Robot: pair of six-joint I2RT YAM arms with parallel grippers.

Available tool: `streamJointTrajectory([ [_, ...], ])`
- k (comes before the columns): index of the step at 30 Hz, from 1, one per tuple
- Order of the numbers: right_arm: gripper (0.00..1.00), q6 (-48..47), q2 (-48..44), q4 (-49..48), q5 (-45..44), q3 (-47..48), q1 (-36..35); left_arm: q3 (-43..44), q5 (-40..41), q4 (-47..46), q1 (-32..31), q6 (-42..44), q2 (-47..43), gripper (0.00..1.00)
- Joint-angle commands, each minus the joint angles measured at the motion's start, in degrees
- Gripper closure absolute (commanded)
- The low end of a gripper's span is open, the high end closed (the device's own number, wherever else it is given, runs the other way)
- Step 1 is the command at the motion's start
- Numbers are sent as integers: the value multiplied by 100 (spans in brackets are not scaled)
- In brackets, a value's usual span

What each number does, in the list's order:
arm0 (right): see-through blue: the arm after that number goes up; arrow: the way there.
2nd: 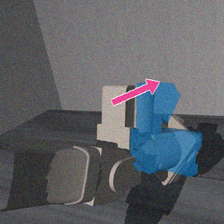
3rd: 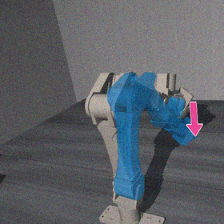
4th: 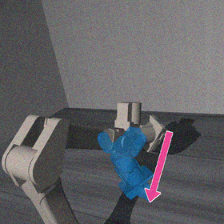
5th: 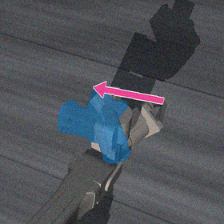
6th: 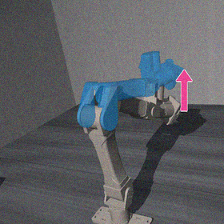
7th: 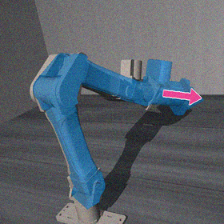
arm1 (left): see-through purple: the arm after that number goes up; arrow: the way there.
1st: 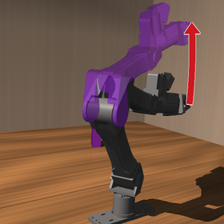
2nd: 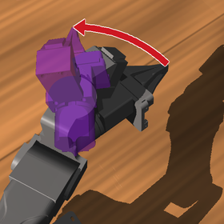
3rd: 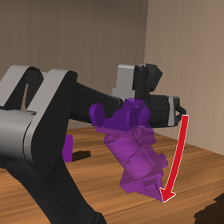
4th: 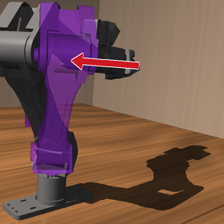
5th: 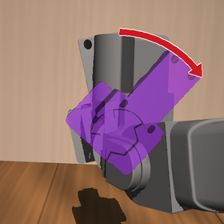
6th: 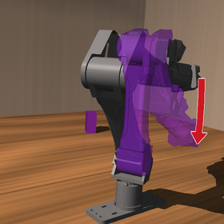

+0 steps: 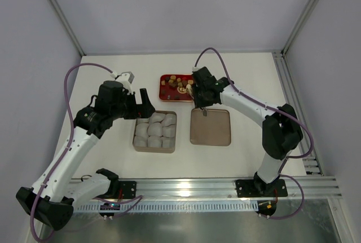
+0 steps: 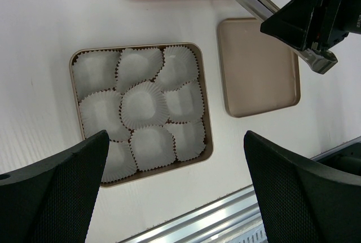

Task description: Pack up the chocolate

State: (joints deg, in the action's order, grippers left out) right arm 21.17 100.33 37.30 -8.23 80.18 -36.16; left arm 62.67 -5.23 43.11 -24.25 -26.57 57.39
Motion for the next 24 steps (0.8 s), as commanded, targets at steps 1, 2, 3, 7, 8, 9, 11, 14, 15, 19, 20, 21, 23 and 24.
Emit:
streamJointTrajectory([
  [1, 68, 10, -277, -214, 295, 121, 92, 8, -39, -180, 8, 11, -61, 0],
  [2, 68, 10, -304, -232, 330, 112, 109, 8, -30, -172, 8, 11, -70, 0],
  [3, 68, 10, -339, -232, 331, 112, 127, 8, -30, -172, 8, 11, -70, 0],
  [7, 68, 1, -409, -188, 331, 94, 162, 8, -74, -180, 8, -6, -43, 0],
  [8, 68, 1, -444, -197, 339, 85, 162, 17, -57, -180, 8, -15, -43, 0],
  [9, 68, 19, -462, -205, 340, 68, 171, 17, -57, -172, 8, -6, -35, 0],
  [11, 68, 10, -515, -197, 375, 59, 197, 17, -74, -180, 8, -24, -52, 0],
  [14, 68, 19, -559, -197, 427, 59, 197, 17, -74, -189, 8, -24, -52, 0],
  [15, 68, 19, -576, -205, 445, 68, 189, 8, -74, -181, 8, -33, -52, 0],
  [19, 68, 19, -620, -188, 471, 85, 197, -1, -65, -189, 8, -41, -61, 0],
  [20, 68, 19, -620, -179, 524, 94, 197, -1, -83, -189, 8, -42, -61, 0],
  [21, 68, 28, -638, -188, 559, 94, 197, 8, -74, -198, 8, -42, -61, 0],
  [23, 69, 45, -664, -188, 620, 94, 197, 25, -74, -198, 8, -50, -52, 0],
  [24, 69, 63, -699, -179, 629, 94, 197, 43, 4, -198, 8, -50, -61, 0],
])
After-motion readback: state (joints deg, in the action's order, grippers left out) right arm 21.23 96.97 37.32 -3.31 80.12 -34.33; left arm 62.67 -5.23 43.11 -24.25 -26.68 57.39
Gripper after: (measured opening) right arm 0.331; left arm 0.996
